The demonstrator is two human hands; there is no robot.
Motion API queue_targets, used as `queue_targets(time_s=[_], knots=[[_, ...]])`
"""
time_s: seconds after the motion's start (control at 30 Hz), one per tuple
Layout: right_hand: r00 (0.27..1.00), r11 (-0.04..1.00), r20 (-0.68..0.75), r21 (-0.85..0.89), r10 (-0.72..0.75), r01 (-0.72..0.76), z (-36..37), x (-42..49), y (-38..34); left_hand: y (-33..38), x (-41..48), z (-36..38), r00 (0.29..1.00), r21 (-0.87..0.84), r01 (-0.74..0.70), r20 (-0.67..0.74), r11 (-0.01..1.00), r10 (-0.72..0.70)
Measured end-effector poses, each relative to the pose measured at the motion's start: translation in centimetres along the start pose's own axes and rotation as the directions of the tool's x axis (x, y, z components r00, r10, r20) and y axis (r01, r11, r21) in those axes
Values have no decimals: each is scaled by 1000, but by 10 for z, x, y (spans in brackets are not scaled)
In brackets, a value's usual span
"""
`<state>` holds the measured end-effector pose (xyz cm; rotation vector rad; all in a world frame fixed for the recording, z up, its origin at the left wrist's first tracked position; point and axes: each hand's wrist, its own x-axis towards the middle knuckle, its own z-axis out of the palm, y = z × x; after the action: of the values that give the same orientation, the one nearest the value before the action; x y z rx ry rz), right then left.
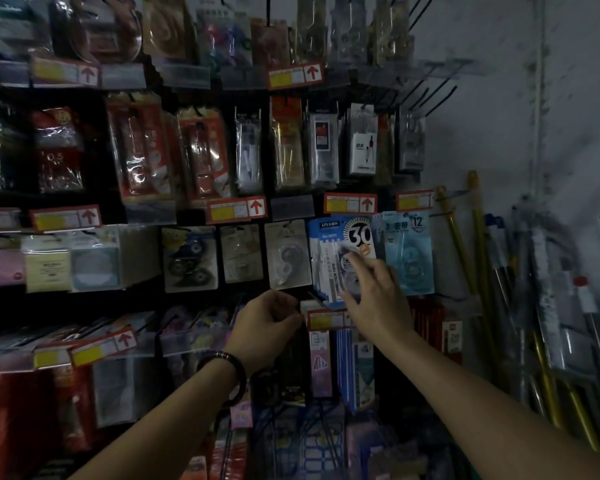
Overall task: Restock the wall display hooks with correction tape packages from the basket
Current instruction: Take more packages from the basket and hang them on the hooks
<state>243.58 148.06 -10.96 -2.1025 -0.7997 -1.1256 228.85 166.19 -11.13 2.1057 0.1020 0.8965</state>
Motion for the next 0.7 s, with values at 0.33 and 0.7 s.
queue_targets(time_s=[0.33, 0.7], knots=[[997, 999, 55, -29, 45, -43, -6, 14, -7, -9, -3, 0, 1000, 77, -8, 23, 997, 6], [976, 988, 168, -95, 136, -121, -5, 22, -16, -25, -26, -14, 996, 163, -43, 78, 986, 31]])
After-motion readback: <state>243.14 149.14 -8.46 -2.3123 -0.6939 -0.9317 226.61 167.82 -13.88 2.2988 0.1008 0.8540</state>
